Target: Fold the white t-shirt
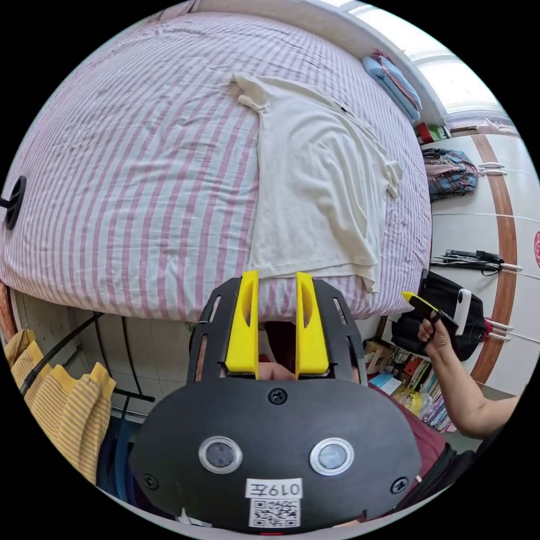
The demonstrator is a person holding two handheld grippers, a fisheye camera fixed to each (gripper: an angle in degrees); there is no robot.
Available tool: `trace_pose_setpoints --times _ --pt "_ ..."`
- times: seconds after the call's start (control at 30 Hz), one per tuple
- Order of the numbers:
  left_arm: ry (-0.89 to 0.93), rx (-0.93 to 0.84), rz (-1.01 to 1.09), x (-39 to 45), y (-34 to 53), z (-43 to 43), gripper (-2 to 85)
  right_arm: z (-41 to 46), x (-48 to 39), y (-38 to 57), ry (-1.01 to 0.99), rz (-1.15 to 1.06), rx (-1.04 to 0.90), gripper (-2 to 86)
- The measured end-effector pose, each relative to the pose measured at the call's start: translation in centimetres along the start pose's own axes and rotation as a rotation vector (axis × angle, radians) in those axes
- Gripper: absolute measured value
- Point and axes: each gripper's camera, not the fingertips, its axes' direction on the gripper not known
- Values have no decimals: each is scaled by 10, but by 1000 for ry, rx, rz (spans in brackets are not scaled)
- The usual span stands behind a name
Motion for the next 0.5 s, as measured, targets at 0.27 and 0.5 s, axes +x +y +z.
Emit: trace_pose_setpoints --times 0.27,0.5 --pt "106 -17 148 -22 -71 4 109 2 14 -17 72 114 66 83" --pt "186 -15 148 -39 -70 10 114 5 25 -35 90 160 40 107"
